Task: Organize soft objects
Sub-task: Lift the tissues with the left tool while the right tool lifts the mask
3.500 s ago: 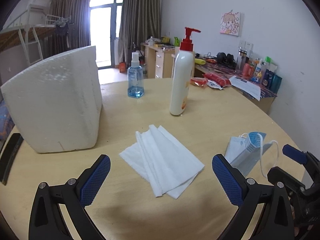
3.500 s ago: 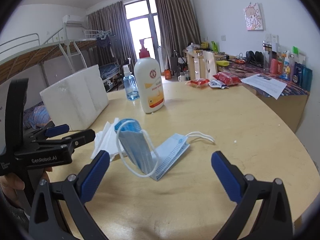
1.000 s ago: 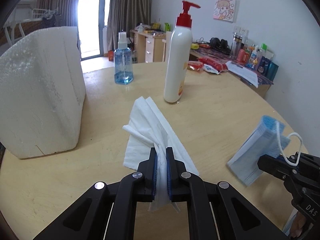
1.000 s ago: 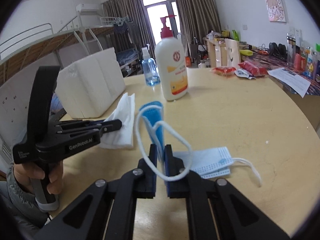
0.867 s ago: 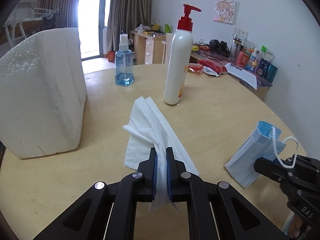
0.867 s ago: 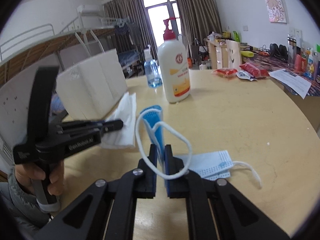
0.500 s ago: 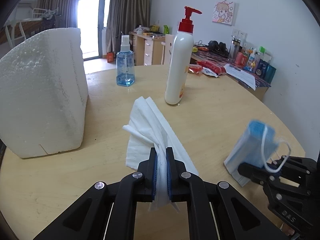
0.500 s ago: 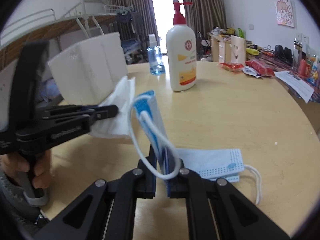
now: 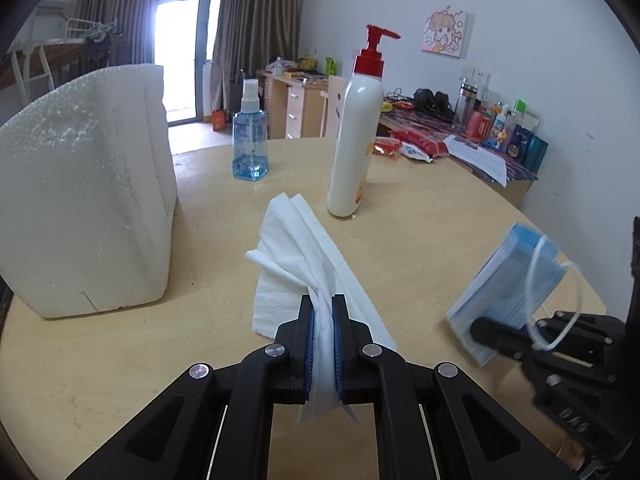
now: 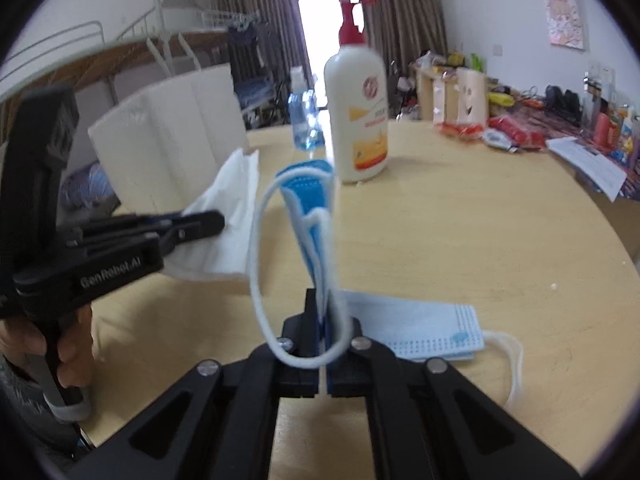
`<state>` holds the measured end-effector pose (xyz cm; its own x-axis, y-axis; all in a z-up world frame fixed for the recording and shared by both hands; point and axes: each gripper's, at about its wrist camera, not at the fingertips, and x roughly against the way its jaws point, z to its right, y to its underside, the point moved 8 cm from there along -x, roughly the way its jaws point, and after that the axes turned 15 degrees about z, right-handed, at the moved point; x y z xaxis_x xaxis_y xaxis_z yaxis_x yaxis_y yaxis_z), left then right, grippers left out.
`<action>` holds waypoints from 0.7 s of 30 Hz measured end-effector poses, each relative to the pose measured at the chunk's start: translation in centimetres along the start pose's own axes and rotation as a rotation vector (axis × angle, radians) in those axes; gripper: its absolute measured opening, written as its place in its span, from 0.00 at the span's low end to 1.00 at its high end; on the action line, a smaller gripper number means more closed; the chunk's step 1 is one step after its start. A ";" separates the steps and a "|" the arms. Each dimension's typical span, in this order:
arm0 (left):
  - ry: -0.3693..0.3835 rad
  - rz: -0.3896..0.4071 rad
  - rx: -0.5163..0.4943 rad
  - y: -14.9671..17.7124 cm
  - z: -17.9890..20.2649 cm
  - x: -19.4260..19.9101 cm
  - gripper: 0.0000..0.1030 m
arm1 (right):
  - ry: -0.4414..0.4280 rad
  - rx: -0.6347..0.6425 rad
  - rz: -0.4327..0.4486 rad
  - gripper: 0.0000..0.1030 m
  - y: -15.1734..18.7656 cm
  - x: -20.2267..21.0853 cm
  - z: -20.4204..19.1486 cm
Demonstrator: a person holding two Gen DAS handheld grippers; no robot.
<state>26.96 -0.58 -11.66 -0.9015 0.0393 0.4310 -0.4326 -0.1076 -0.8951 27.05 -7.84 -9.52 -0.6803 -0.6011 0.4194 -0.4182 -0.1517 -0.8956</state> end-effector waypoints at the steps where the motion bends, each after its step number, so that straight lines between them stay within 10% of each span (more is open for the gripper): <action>1: 0.001 0.003 -0.001 0.0 0.0 0.1 0.08 | -0.010 -0.014 0.013 0.03 -0.4 0.3 -0.1; 21: -0.023 0.171 -0.059 -3.0 0.0 9.4 0.08 | -0.023 -0.019 0.215 0.04 -5.9 6.4 -2.7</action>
<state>19.82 0.14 -4.94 -0.9618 0.0031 0.2737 -0.2734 -0.0523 -0.9605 23.58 -8.66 -1.18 -0.7416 -0.6354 0.2151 -0.2760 -0.0032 -0.9611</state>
